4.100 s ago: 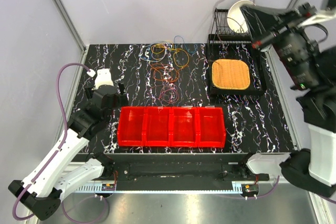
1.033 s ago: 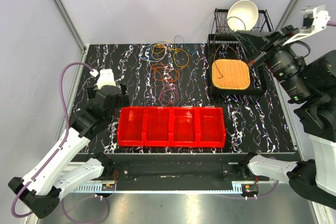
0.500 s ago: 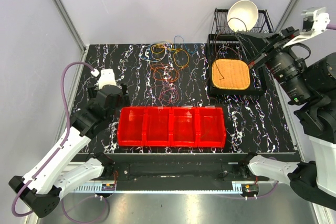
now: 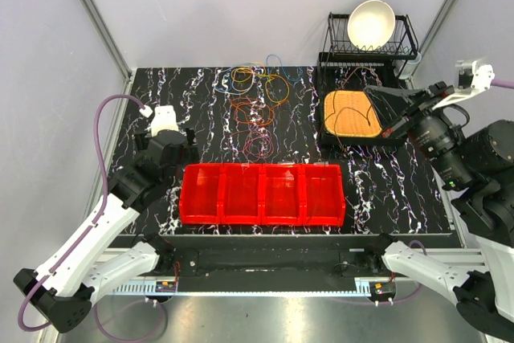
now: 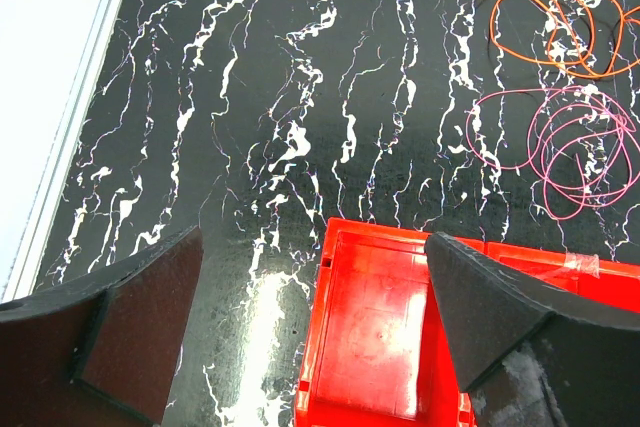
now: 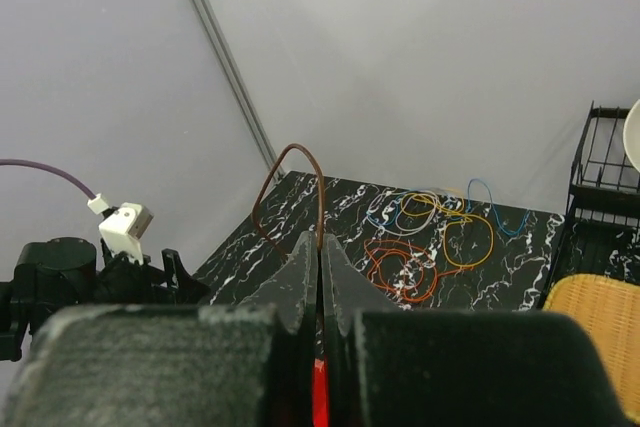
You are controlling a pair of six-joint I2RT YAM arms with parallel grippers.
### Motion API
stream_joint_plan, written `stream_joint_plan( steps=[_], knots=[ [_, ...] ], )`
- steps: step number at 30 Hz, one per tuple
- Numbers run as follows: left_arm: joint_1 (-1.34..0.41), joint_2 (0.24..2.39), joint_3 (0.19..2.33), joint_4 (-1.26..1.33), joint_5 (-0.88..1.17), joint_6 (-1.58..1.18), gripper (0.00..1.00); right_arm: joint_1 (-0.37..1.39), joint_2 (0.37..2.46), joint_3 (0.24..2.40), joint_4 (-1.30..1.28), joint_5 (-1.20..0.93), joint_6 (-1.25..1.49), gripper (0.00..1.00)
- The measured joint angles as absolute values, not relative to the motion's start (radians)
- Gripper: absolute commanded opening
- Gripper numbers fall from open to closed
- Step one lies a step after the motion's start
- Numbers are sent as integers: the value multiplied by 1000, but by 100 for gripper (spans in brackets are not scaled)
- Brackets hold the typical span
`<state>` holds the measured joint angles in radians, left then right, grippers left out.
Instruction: Untangle the cables
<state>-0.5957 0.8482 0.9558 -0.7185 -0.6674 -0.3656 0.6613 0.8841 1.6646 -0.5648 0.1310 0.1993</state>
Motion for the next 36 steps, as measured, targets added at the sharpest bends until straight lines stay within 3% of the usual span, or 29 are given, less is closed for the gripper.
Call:
stream_joint_plan(
  steps=[21, 36],
  knots=[
    [-604, 848, 956, -719, -668, -366, 96, 661, 677, 1230, -600, 253, 352, 0],
    [-604, 854, 956, -731, -668, -365, 96, 661, 627, 981, -650, 224, 554, 0]
  ],
)
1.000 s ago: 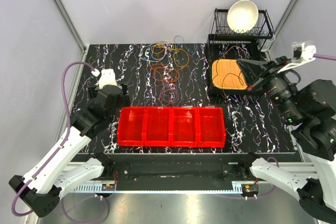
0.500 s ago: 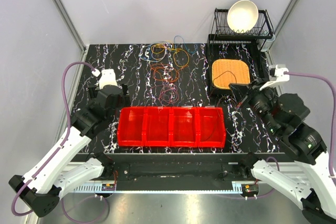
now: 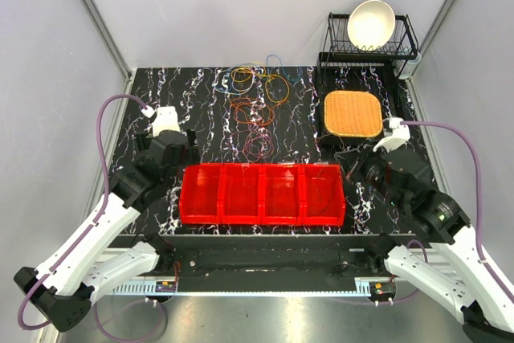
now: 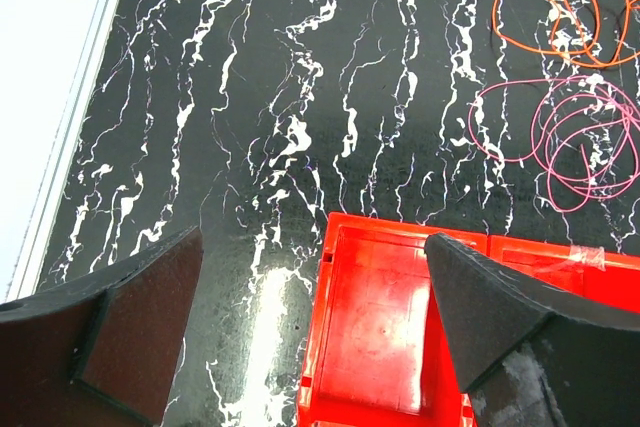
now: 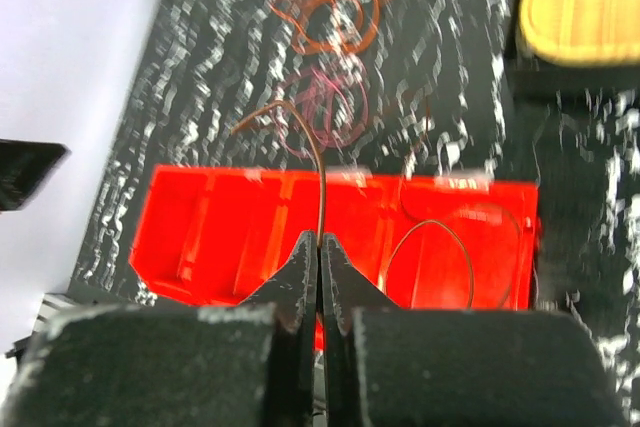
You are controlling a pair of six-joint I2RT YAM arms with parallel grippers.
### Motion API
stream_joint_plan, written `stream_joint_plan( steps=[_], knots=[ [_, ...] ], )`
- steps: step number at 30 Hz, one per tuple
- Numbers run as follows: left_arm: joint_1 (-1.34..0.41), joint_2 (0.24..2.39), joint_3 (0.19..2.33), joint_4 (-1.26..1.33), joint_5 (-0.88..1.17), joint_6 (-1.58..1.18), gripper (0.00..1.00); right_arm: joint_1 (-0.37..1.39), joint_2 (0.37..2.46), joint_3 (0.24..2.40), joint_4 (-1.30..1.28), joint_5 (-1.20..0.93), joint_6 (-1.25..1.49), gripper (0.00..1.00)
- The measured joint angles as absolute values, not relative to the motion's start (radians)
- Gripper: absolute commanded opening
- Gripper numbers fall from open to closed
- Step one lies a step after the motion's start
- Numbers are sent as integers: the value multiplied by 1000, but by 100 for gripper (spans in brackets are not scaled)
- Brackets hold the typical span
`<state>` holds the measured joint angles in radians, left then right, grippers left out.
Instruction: Untangle the cables
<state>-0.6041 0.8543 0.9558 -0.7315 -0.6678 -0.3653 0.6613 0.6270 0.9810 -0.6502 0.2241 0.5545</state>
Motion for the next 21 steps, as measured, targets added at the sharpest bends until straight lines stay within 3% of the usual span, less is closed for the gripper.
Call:
stream_joint_plan(
  steps=[21],
  knots=[
    [-604, 855, 956, -740, -667, -364, 96, 661, 611, 662, -637, 319, 856, 0]
  ],
)
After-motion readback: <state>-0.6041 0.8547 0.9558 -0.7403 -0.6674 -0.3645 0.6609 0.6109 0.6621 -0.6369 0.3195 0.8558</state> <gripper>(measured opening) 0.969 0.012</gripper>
